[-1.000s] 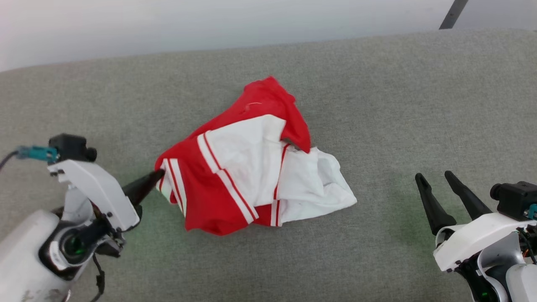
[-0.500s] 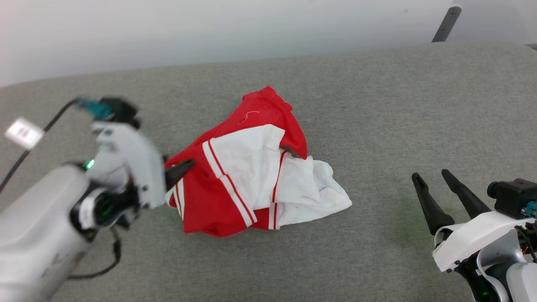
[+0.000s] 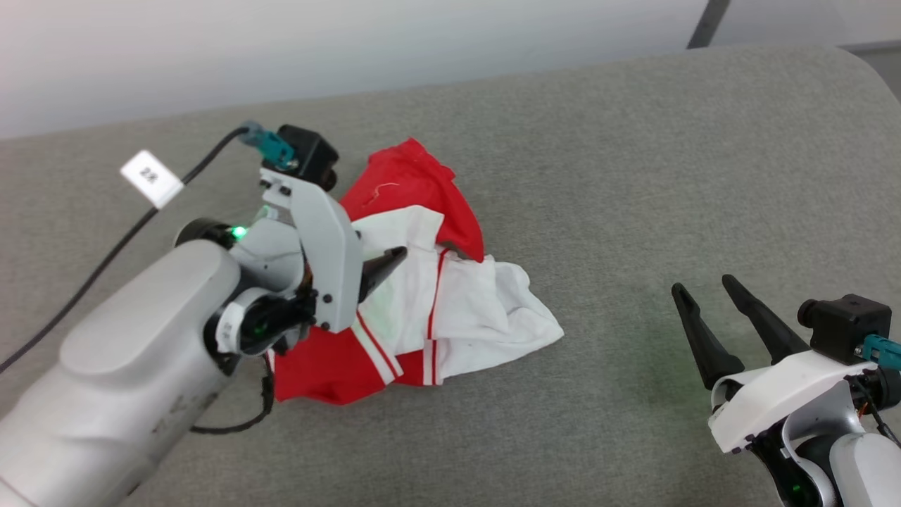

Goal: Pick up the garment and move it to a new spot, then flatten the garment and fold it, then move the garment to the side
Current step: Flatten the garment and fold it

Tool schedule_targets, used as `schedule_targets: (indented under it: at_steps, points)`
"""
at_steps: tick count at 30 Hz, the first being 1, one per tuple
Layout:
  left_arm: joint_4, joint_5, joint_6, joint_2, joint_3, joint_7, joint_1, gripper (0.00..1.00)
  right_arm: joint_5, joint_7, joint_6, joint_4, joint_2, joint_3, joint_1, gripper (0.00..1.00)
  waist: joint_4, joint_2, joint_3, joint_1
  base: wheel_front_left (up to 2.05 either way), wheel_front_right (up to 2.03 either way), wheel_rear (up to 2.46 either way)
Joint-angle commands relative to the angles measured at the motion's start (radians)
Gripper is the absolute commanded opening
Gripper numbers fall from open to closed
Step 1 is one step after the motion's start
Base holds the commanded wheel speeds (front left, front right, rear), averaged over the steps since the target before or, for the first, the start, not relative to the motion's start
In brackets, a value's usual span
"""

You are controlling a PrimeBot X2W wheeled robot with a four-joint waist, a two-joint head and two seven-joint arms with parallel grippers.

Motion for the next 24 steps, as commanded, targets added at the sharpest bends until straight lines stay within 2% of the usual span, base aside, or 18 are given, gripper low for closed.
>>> schedule_targets:
  at_steps: [1, 13, 14, 15, 16, 17, 24]
  points:
    - [0.011, 0.01, -0.013, -0.012, -0.004, 0.0, -0.019, 1.0, 0.01, -0.011, -0.001, 0.005, -0.003, 0.005, -0.015, 1.0, -0.018, -0.0001, 0.014, 0.0, 0.0, 0.0, 0.0]
    - [0.122, 0.066, -0.035, -0.035, -0.058, 0.002, -0.024, 1.0, 0.019, -0.044, -0.001, 0.04, 0.006, 0.018, -0.03, 1.0, -0.055, -0.0001, 0.041, 0.0, 0.0, 0.0, 0.0]
    - [0.126, 0.068, -0.036, -0.037, -0.059, 0.002, -0.025, 0.91, 0.019, -0.045, -0.001, 0.043, 0.006, 0.018, -0.03, 1.0, -0.054, -0.0001, 0.041, 0.0, 0.0, 0.0, 0.0]
    - [0.129, 0.067, -0.039, -0.039, -0.06, 0.0, -0.026, 0.39, 0.017, -0.047, -0.001, 0.045, 0.005, 0.017, -0.031, 1.0, -0.054, -0.0001, 0.04, 0.0, 0.0, 0.0, 0.0]
    - [0.131, 0.065, -0.043, -0.041, -0.059, -0.002, -0.027, 0.09, 0.017, -0.049, -0.001, 0.048, 0.005, 0.016, -0.032, 1.0, -0.054, -0.0001, 0.04, 0.0, 0.0, 0.0, 0.0]
    - [0.134, 0.063, -0.042, -0.044, -0.058, -0.003, -0.029, 0.0, 0.017, -0.051, -0.001, 0.051, 0.005, 0.015, -0.032, 1.0, -0.052, -0.0001, 0.04, 0.0, 0.0, 0.0, 0.0]
    - [0.116, 0.039, -0.049, -0.036, -0.04, 0.007, -0.048, 0.0, 0.016, -0.055, -0.001, 0.062, 0.003, 0.011, -0.022, 1.0, -0.039, -0.0001, 0.026, 0.0, 0.0, 0.0, 0.0]
